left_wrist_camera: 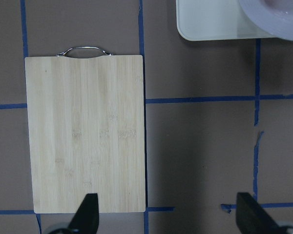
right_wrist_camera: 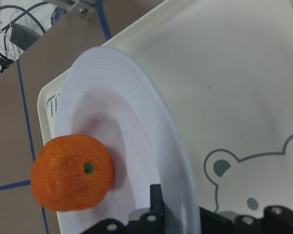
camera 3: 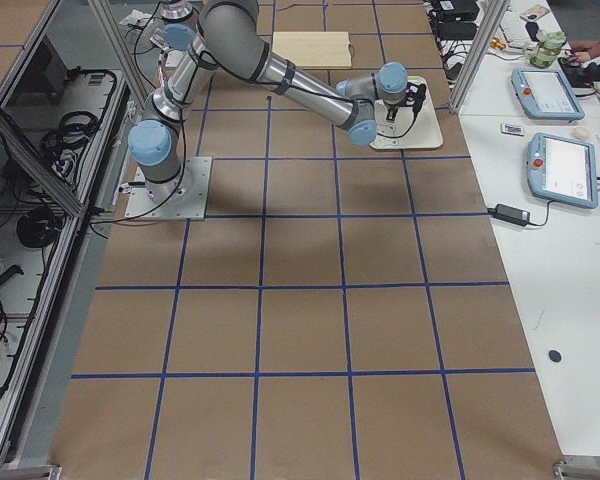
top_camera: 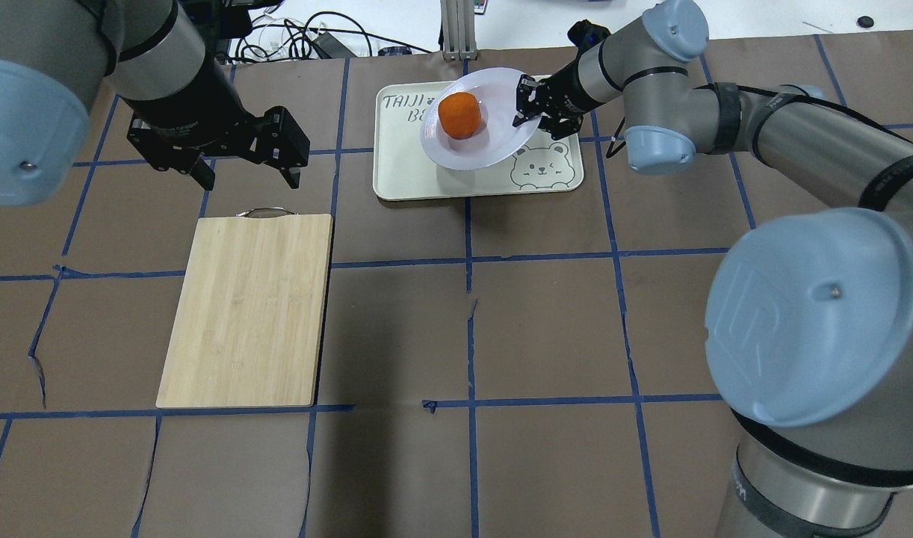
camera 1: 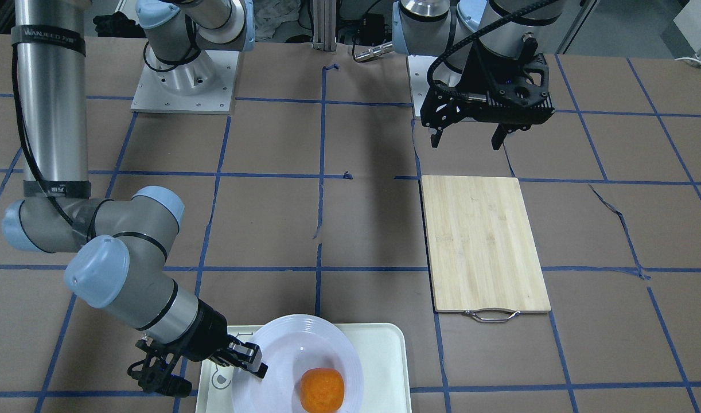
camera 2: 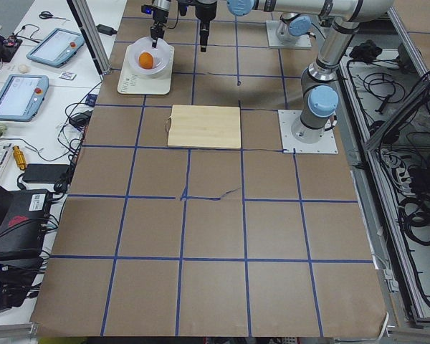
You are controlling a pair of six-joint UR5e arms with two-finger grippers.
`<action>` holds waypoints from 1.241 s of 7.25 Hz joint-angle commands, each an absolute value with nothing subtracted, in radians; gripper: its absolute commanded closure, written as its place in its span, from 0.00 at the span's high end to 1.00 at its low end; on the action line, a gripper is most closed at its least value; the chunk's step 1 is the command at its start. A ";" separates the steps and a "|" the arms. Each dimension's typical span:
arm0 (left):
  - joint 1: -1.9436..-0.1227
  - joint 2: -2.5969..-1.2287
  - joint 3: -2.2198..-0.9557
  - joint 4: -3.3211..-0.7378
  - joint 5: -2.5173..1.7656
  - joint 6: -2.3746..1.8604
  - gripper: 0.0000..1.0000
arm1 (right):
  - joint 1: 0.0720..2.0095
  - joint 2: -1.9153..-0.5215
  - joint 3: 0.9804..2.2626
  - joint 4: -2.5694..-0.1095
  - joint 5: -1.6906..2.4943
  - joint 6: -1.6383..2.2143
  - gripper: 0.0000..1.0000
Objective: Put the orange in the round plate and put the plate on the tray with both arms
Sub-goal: 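Lower the plate onto the tray and open the right gripper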
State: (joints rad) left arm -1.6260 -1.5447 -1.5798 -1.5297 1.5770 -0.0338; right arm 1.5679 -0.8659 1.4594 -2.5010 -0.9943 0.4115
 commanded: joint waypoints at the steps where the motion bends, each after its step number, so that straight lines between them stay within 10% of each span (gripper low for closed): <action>1: -1.626 -1.545 -1.580 -1.531 1.578 -0.034 1.00 | 1.568 -0.825 1.442 -2.519 -0.977 0.410 0.00; 4: -1.626 -1.545 -1.578 -1.531 1.580 -0.034 1.00 | 1.568 -0.815 1.453 -2.554 -0.983 0.408 0.07; 7: -1.626 -1.545 -1.578 -1.529 1.578 -0.034 1.00 | 1.559 -0.833 1.457 -2.554 -1.005 0.407 0.91; 9: -1.626 -1.545 -1.578 -1.529 1.578 -0.034 1.00 | 1.540 -0.905 1.459 -2.469 -1.226 0.248 1.00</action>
